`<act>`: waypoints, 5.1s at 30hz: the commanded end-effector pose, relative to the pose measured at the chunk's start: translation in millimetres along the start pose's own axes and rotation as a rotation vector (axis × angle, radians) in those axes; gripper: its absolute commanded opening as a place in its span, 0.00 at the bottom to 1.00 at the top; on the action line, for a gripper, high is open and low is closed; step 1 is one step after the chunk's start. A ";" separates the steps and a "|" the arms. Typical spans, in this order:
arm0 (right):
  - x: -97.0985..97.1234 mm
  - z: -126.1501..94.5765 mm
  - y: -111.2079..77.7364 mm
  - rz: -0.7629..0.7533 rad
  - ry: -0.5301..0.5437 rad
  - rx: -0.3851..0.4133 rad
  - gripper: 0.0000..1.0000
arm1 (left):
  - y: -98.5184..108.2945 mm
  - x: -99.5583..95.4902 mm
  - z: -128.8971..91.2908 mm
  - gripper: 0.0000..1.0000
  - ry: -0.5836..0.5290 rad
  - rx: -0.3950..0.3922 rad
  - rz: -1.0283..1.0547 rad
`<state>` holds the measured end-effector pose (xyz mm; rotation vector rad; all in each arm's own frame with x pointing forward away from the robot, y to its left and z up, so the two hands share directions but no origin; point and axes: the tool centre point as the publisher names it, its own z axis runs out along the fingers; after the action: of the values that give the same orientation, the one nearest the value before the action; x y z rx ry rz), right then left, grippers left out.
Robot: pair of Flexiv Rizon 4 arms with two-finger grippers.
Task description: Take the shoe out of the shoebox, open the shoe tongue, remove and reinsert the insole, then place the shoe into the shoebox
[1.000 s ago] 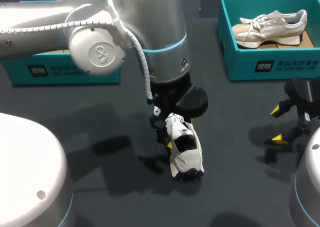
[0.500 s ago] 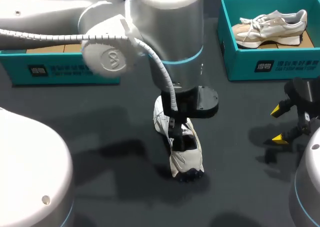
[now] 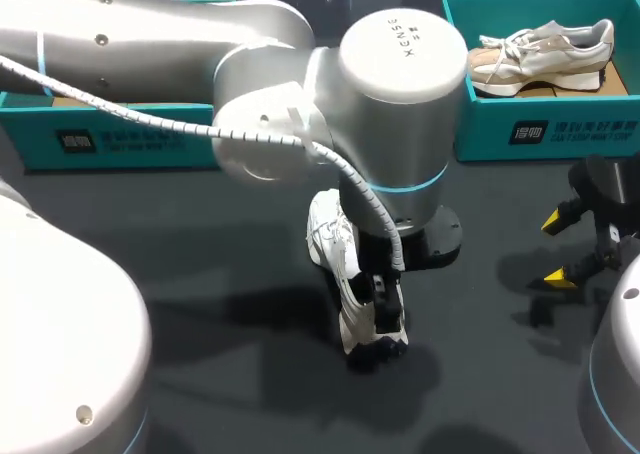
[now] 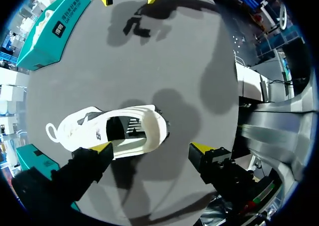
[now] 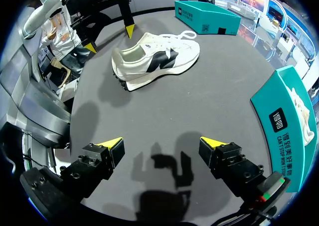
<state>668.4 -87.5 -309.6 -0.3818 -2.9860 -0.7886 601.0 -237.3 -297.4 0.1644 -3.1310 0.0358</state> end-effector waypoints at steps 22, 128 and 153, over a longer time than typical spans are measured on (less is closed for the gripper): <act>0.7 0.3 -0.2 0.000 -0.001 0.001 1.00 | -6.6 9.1 62.0 0.72 0.060 0.006 -0.120; 0.7 0.3 -0.2 0.000 -0.001 0.001 1.00 | 83.4 -107.7 -161.4 0.00 0.134 -0.023 0.193; 0.7 0.3 -0.2 0.000 -0.001 0.001 1.00 | 230.1 -269.1 -198.3 0.00 0.170 -0.027 0.187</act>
<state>668.4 -87.5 -309.6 -0.3819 -2.9860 -0.7886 833.6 -1.3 -112.6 -0.1435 -2.9741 -0.0184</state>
